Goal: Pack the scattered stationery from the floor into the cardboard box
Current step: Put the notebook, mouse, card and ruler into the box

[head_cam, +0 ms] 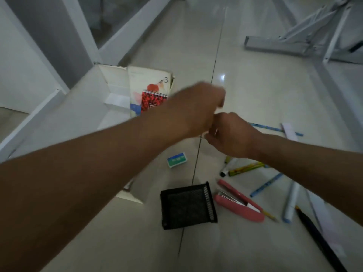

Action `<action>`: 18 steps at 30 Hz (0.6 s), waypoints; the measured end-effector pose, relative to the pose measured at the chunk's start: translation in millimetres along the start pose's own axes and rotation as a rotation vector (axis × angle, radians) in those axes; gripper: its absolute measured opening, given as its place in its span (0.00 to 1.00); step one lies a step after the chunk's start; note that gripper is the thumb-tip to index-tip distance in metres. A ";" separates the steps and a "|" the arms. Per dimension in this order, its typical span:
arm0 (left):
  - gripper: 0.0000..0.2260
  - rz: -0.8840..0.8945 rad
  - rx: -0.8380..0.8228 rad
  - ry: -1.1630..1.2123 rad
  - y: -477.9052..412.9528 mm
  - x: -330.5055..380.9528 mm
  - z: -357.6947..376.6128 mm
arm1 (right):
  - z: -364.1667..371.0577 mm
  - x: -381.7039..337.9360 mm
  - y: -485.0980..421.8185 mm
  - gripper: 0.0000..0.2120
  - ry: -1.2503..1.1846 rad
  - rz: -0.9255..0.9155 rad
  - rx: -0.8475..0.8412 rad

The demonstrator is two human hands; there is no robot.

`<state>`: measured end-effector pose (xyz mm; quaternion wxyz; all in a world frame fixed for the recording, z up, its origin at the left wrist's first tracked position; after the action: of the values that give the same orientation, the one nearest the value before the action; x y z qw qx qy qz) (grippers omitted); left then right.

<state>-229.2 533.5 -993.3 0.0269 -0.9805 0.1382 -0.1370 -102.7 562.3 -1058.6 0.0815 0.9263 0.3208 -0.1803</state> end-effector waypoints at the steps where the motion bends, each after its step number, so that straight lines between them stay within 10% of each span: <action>1: 0.18 -0.042 -0.172 -0.082 1.0 8.5 15.3 | 3.0 8.6 5.8 0.05 0.012 0.023 -0.024; 5: 0.25 -0.131 -0.561 -0.279 7.6 10.4 67.6 | 18.6 25.5 22.4 0.08 -0.044 0.130 -0.151; 18: 0.34 -0.257 -0.740 -0.382 15.5 -21.2 110.5 | 17.4 76.6 72.5 0.05 -0.026 0.208 -0.137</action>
<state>-222.3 526.1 -1106.4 -0.3183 -0.9411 0.0473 0.1036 -6.5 544.4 -1101.7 0.1669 0.9445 0.2333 -0.1604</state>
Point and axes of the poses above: each hand's wrist, its own y-axis away from the middle knuckle, its own z-axis out of the palm, x = y × z, the point moved 2 cm from there along -y, towards the middle knuckle, and after that the axes turned 2 degrees about -y, right-handed, at the moved point
